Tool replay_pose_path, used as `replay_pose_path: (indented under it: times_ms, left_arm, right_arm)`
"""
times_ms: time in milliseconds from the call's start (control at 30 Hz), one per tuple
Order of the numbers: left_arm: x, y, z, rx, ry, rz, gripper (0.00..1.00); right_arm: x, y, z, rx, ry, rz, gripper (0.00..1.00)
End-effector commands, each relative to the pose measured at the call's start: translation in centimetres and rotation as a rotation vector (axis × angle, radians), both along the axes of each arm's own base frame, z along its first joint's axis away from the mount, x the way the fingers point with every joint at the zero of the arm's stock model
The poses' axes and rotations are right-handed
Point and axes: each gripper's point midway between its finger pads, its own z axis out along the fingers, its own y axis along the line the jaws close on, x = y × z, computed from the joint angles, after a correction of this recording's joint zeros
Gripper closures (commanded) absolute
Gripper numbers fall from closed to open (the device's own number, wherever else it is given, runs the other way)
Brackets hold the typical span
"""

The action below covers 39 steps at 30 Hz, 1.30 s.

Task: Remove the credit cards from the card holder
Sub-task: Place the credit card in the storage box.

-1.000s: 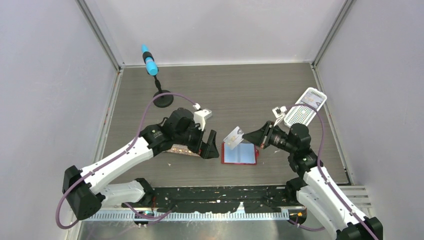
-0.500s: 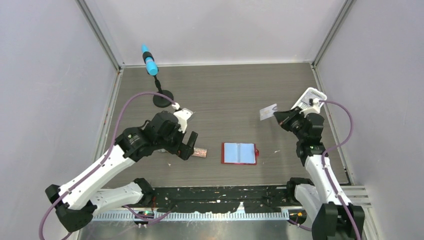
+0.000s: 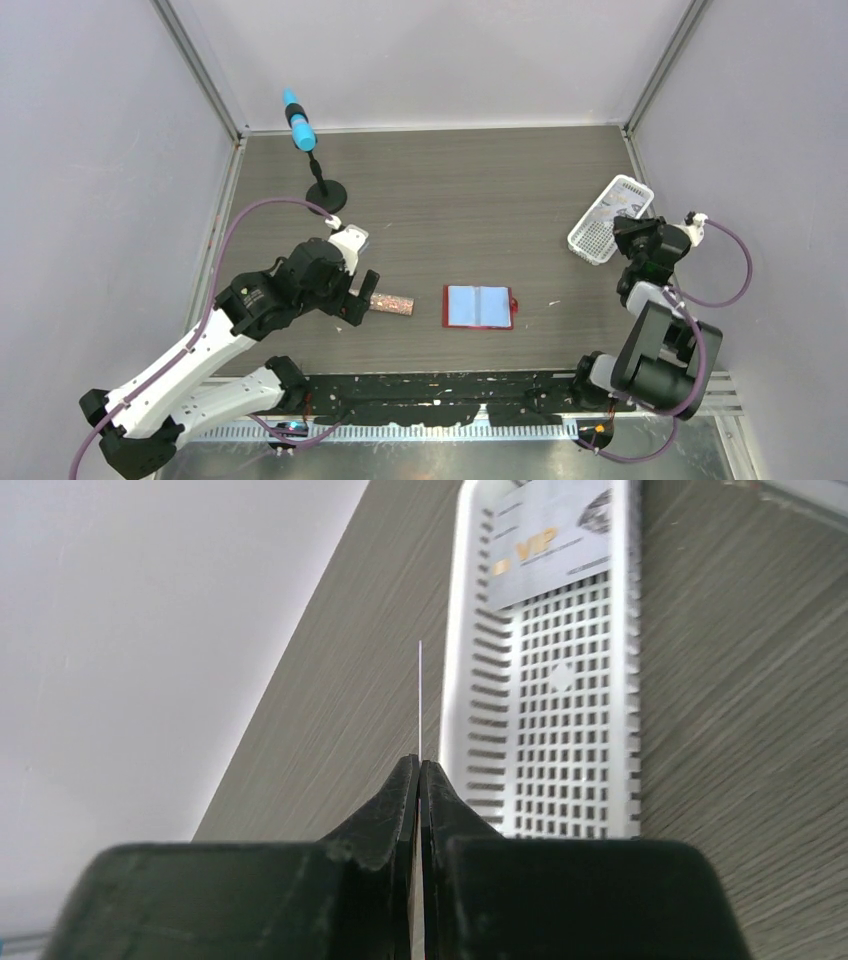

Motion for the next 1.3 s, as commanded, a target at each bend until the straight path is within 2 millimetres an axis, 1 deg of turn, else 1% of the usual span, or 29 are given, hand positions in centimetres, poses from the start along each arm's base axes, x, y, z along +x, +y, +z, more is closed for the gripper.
replay_pose_path:
  times_ms: [0, 33, 67, 100, 133, 167, 200, 233, 267, 300, 333, 500, 600, 633, 667, 700, 733, 767, 967, 1267]
  left_arm:
    - [0.2, -0.3, 0.6, -0.025, -0.023, -0.007, 0.00]
    - [0.2, -0.3, 0.6, -0.026, -0.024, -0.008, 0.00]
    - [0.2, -0.3, 0.6, -0.028, -0.027, -0.007, 0.00]
    - [0.2, -0.3, 0.7, -0.029, -0.030, -0.006, 0.00]
    - [0.3, -0.2, 0.7, -0.029, -0.033, -0.004, 0.00]
    - [0.3, -0.2, 0.8, -0.030, -0.036, -0.003, 0.00]
    - [0.3, -0.1, 0.8, -0.030, -0.039, -0.003, 0.00]
    - [0.3, -0.1, 0.9, -0.033, -0.043, -0.002, 0.00]
    - [0.3, -0.1, 1.0, -0.038, -0.048, -0.001, 0.00]
    - [0.3, -0.1, 1.1, -0.039, -0.051, -0.002, 0.00]
    - [0.3, -0.1, 1.1, -0.042, -0.054, -0.002, 0.00]
    - [0.4, -0.1, 1.1, -0.037, -0.056, 0.000, 0.00]
    - [0.5, -0.1, 1.0, -0.030, -0.053, 0.000, 0.00]
    - [0.5, -0.2, 0.9, -0.028, -0.051, -0.002, 0.00]
    - [0.5, -0.2, 0.9, -0.026, -0.049, -0.001, 0.00]
    - [0.5, -0.1, 0.9, -0.024, -0.049, 0.000, 0.00]
    - [0.5, -0.2, 0.9, -0.025, -0.049, -0.001, 0.00]
    - [0.5, -0.1, 0.9, -0.024, -0.049, 0.000, 0.00]
    - [0.6, -0.1, 1.0, -0.023, -0.054, 0.004, 0.00]
    - [0.6, 0.0, 1.0, -0.023, -0.056, 0.006, 0.00]
  right_arm:
    - [1.9, -4.3, 2.8, -0.011, -0.121, -0.121, 0.95]
    - [2.2, -4.8, 2.2, 0.001, -0.123, -0.130, 0.95]
    - [2.3, -5.6, 2.3, 0.021, -0.137, -0.151, 0.95]
    - [2.6, -6.1, 2.0, 0.029, -0.146, -0.158, 0.95]
    - [2.8, -6.9, 2.8, 0.028, -0.186, -0.172, 0.95]
    - [3.1, -7.2, 1.9, 0.043, -0.177, -0.173, 0.95]
    - [3.4, -8.0, 2.6, 0.045, -0.204, -0.182, 0.95]
    - [3.6, -8.2, 1.8, 0.059, -0.190, -0.183, 0.95]
    - [3.9, -8.8, 2.3, 0.057, -0.210, -0.189, 0.95]
    - [4.1, -9.0, 1.7, 0.068, -0.202, -0.189, 0.95]
    - [4.5, -9.4, 1.6, 0.073, -0.208, -0.191, 0.95]
    - [5.9, -10.1, 1.0, 0.087, -0.212, -0.170, 0.95]
    - [6.6, -10.5, 0.1, 0.103, -0.199, -0.169, 0.95]
    - [6.8, -10.6, 0.2, 0.105, -0.201, -0.170, 0.95]
    - [6.9, -10.7, -0.4, 0.111, -0.193, -0.171, 0.95]
    - [7.2, -10.9, -0.4, 0.111, -0.196, -0.170, 0.95]
    - [7.3, -10.9, -1.0, 0.121, -0.187, -0.167, 0.95]
    - [7.5, -11.0, -1.0, 0.127, -0.190, -0.166, 0.95]
    - [8.0, -11.5, -3.1, 0.172, -0.169, -0.190, 0.93]
    - [8.5, -12.0, -4.8, 0.194, -0.129, -0.207, 0.89]
